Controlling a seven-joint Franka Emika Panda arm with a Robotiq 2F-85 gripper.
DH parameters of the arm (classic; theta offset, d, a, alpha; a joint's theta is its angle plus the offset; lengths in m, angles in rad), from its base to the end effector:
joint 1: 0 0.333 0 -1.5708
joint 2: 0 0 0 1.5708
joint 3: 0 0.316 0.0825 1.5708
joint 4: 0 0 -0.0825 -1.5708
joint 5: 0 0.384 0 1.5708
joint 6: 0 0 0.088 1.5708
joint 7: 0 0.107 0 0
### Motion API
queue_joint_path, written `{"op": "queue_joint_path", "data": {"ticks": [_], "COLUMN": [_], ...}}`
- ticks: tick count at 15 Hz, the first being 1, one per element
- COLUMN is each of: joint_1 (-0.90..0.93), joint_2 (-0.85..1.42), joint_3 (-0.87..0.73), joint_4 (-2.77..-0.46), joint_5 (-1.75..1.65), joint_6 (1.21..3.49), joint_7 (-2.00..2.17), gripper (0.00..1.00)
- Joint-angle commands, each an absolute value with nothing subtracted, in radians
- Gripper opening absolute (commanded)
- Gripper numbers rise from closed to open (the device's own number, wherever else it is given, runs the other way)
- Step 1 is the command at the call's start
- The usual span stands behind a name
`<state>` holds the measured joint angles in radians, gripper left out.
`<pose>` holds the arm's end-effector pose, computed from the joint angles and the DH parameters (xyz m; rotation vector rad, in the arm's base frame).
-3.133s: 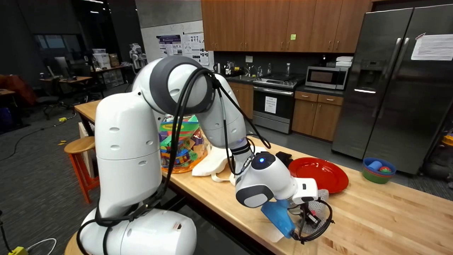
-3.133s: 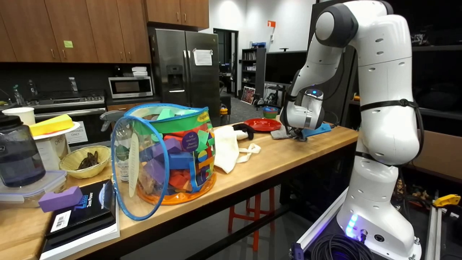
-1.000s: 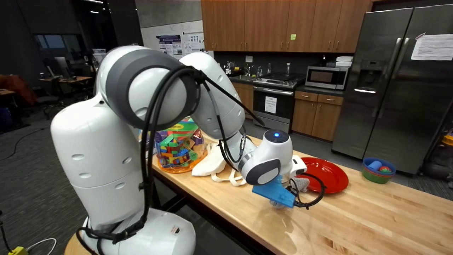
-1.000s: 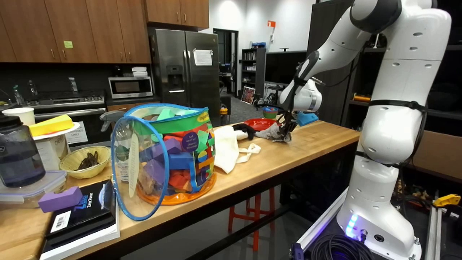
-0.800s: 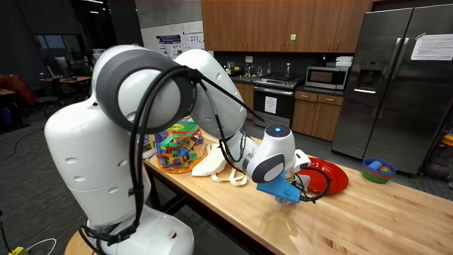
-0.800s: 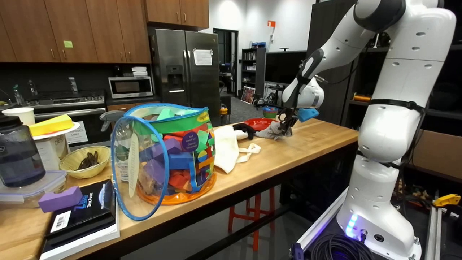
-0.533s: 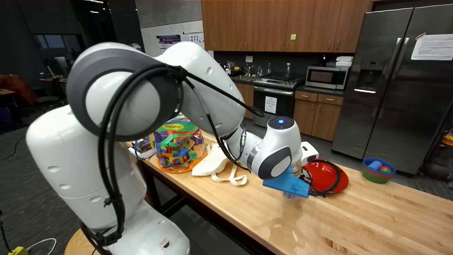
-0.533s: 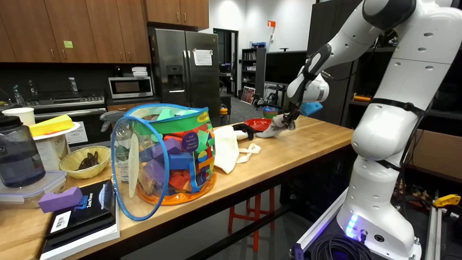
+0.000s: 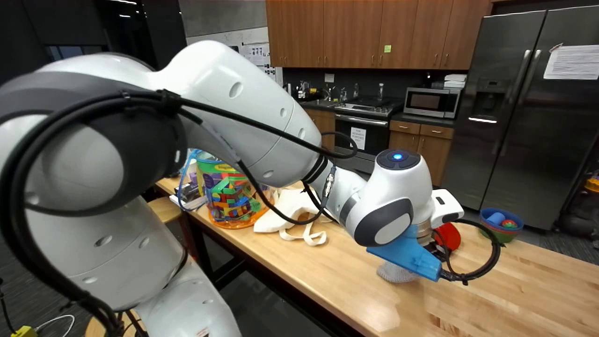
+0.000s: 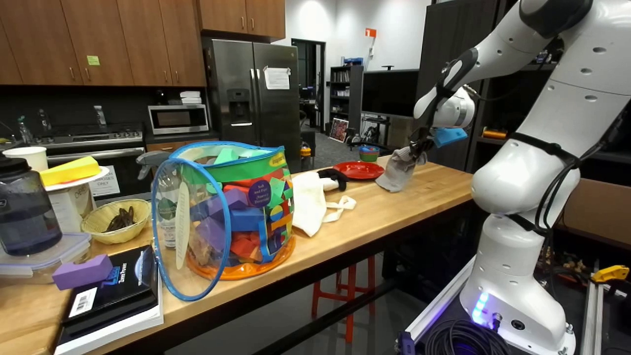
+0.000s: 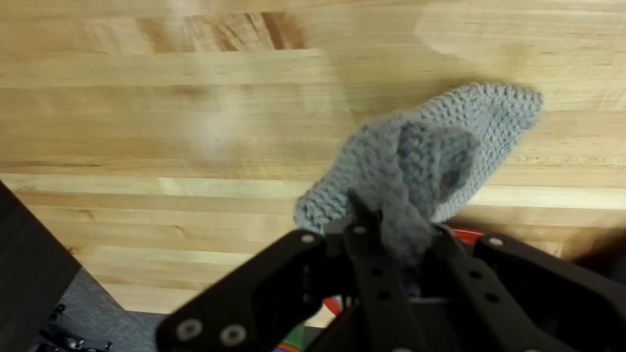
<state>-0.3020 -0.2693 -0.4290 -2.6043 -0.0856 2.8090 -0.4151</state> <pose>0.3440 -0.3026 0.3877 2.8656 -0.3647 0.6128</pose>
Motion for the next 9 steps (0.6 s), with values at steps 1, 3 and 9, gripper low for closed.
{"op": "queue_joint_path", "data": {"ticks": [1,3,9], "joint_1": [-0.383,-0.406,-0.420], "joint_2": [-0.331,-0.356,-0.371], "joint_3": [-0.445,-0.459,-0.441], "joint_4": [-2.620,-2.628,-2.611], "joint_5": [-0.123,-0.118,-0.133], "joint_6": [2.778,2.775,2.808], "joint_7": [-0.391,-0.400,-0.384], "gripper": [0.04,0.04,0.04]}}
